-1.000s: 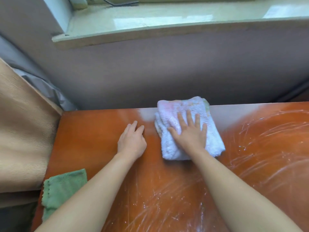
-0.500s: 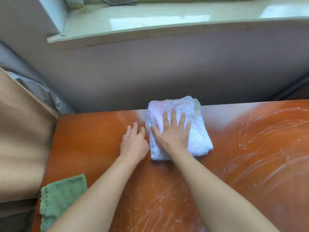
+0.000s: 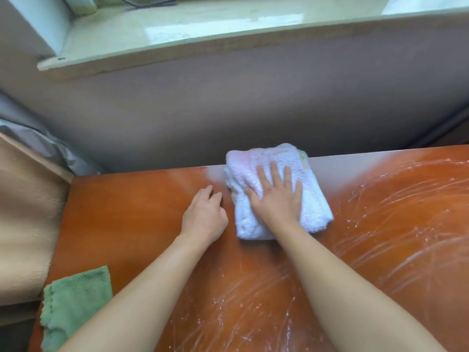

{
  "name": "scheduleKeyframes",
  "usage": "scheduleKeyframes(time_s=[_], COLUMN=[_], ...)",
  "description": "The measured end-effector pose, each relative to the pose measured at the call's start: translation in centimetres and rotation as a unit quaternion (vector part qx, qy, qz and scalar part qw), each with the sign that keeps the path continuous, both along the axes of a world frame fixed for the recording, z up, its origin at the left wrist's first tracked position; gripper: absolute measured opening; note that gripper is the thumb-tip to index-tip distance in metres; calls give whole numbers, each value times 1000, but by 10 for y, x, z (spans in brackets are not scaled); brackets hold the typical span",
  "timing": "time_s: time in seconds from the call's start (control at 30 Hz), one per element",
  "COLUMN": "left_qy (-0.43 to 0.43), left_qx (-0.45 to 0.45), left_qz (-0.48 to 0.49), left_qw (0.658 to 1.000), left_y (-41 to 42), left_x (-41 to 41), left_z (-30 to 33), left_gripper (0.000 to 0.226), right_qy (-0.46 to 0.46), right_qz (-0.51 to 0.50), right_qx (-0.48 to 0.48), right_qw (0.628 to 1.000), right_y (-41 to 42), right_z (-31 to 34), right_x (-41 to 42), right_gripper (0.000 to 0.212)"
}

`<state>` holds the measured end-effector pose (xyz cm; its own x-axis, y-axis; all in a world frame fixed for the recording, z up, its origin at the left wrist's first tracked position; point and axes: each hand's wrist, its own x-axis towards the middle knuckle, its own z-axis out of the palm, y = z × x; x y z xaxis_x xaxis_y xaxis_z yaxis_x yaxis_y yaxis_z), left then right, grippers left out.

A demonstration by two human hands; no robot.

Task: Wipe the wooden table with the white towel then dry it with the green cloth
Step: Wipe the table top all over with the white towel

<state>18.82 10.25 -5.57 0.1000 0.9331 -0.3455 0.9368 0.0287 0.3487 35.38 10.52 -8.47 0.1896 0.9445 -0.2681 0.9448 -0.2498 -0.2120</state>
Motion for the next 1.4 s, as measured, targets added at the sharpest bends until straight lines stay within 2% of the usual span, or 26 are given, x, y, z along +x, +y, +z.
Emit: scheduleKeyframes(time_s=[0.13,0.23,0.43,0.63,0.73,0.8,0.93,1.1,1.23,1.4], left_qy=[44,71,101,86,33,8,18,20,6,10], left_qx=[-2,-13,-49,-53,-1,6,8,15,9,-18], left_qz=[-18,-35,-54,-15,-9,12,18,-29,-34,-44], left_qw=[999,997,992,995,999,1000,1000,999,999,999], left_y=[2,2,1,6,13,15,5,-2,-6,-3], left_x=[18,22,30,44,61,75,103,153,174,173], left_z=[-2,-9,-12,-4,-3,-1,-1,2,-2,-5], left_gripper=[48,51,59,58,44,43,40,44,43,46], right_qy=[-18,-28,-40,-11,13,22,25,3,3,-22], right_qz=[-109,-155,-138,-19,-15,-8,16,-29,-103,-114], right_qx=[-17,-26,-33,-29,-30,-27,-22,-17,-34,-30], right_qw=[994,987,989,999,999,999,999,999,994,993], right_y=[-3,-4,-4,-13,-10,-11,-11,-16,-14,-11], right_z=[4,4,5,3,2,1,0,0,5,3], right_x=[88,113,70,12,29,38,74,163,232,217], right_gripper=[69,70,71,70,69,70,71,71,72,68])
